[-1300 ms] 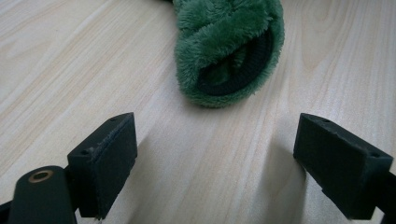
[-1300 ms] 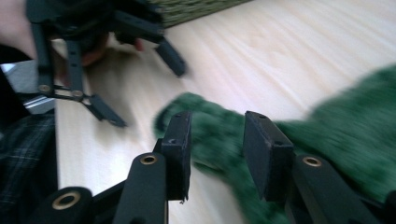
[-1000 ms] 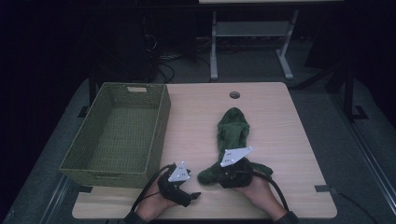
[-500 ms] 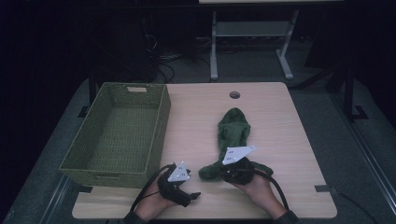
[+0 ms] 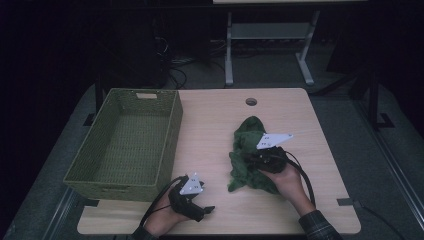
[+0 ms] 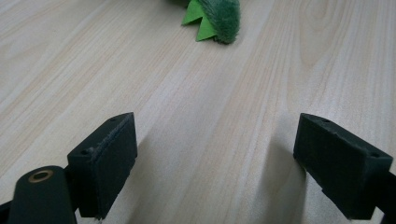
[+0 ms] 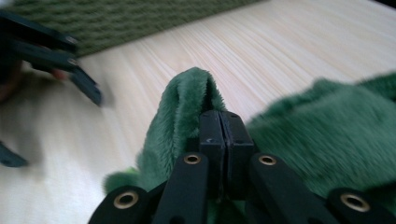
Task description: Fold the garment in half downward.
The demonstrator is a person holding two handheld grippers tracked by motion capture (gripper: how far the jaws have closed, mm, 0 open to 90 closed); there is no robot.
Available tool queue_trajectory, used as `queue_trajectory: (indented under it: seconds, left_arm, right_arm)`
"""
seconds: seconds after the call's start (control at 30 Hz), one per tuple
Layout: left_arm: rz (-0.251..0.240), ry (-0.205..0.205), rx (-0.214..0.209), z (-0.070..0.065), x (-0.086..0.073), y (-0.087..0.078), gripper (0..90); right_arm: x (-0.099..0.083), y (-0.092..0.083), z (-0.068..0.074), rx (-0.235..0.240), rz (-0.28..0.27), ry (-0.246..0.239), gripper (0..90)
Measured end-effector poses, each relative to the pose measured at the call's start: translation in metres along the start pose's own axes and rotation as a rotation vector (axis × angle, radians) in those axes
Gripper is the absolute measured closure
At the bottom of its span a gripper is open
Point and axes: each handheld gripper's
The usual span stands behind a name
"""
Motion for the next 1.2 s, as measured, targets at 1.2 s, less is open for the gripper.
queue_trajectory:
  seconds: [1.2]
  left_arm:
    - [0.002,-0.001,-0.001,0.000,0.000,0.000,12.9]
  right_arm:
    - [-0.024,0.035,-0.008,-0.054,0.170,0.016,90.0]
Point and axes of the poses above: each handheld gripper's, and its own axes: y roughly forward along the jaws, x roughly out of its top, z roughly to its left, and after that the axes turned 14 degrees about -z, right-handed
